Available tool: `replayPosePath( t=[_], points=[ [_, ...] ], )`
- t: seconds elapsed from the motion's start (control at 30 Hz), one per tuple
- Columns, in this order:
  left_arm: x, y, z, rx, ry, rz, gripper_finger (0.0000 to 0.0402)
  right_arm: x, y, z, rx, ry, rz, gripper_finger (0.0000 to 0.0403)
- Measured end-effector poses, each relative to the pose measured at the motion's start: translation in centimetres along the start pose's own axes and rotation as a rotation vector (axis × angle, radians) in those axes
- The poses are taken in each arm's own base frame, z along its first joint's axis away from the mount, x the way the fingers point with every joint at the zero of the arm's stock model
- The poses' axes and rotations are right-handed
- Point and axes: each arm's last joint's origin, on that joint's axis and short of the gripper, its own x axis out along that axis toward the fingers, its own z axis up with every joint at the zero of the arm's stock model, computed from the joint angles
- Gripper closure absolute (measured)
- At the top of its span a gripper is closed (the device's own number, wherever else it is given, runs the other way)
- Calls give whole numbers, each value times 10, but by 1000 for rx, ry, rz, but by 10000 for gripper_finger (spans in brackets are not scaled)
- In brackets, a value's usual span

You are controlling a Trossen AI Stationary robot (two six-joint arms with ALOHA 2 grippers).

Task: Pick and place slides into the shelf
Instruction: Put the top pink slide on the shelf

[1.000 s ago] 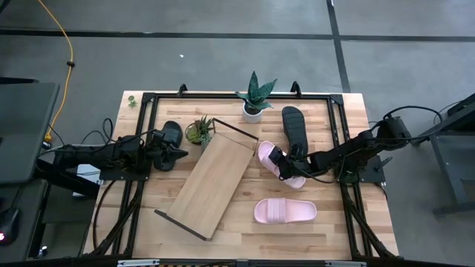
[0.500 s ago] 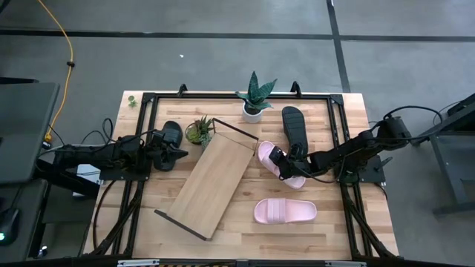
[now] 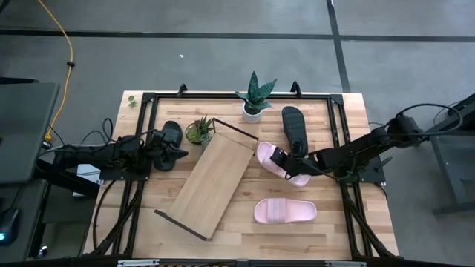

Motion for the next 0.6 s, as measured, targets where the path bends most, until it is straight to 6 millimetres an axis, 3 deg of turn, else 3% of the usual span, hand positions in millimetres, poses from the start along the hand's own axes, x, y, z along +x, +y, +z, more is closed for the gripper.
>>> replayPosePath(
  t=[0.6],
  points=[
    [0,0,0,0,0,1,401,-36,8,-21,-90,233,104,400]
  ],
)
